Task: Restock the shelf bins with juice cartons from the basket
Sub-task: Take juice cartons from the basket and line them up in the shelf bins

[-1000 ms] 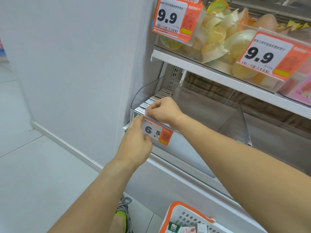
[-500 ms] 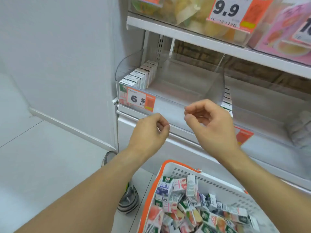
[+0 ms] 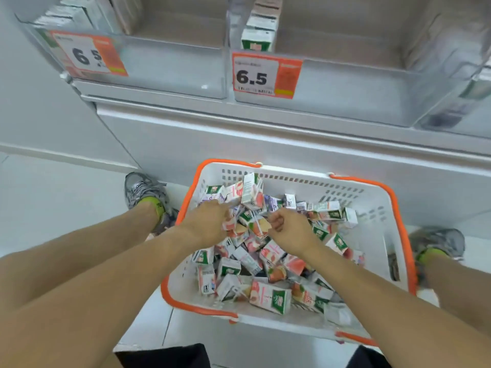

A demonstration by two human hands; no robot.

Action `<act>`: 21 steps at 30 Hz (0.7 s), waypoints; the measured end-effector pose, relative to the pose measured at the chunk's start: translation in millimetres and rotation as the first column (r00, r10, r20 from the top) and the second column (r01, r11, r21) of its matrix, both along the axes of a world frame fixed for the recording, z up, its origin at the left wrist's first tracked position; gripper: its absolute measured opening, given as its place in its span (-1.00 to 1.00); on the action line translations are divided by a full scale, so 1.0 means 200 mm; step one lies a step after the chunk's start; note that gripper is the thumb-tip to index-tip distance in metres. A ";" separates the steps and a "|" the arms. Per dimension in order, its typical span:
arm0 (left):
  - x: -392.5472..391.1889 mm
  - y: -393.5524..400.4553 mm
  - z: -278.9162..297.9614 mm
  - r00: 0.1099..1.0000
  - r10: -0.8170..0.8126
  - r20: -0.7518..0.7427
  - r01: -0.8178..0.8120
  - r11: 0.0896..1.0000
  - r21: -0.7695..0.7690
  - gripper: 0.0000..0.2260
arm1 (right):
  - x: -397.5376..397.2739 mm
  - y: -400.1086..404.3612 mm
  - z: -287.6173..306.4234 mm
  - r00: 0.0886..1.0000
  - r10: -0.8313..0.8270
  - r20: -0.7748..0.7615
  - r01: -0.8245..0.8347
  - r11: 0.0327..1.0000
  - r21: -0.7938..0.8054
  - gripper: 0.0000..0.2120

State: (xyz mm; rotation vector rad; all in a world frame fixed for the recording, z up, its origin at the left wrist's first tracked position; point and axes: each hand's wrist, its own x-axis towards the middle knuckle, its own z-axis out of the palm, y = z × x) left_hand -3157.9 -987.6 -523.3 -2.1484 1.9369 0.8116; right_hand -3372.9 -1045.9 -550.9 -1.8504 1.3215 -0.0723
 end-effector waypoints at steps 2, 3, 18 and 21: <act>0.03 0.02 -0.05 0.995 -0.060 0.086 0.048 0.990 0.131 -0.59 | 0.01 -0.01 -0.06 1.000 -0.017 -0.024 0.017 1.000 0.005 -0.81; 0.04 0.03 -0.07 0.993 -0.069 0.091 0.051 0.982 0.184 -0.60 | 0.02 -0.02 -0.08 0.999 -0.031 -0.027 0.031 0.999 0.009 -0.80; 0.12 0.01 -0.07 0.999 -0.036 0.015 0.032 0.977 0.211 -0.56 | 0.11 0.07 -0.22 0.960 -0.093 -0.263 0.094 0.996 -0.008 -0.44; 0.13 0.01 -0.02 0.998 0.046 -0.053 -0.033 0.974 0.225 -0.58 | 0.08 0.04 -0.15 0.965 -0.114 -0.236 0.133 0.989 0.065 -0.37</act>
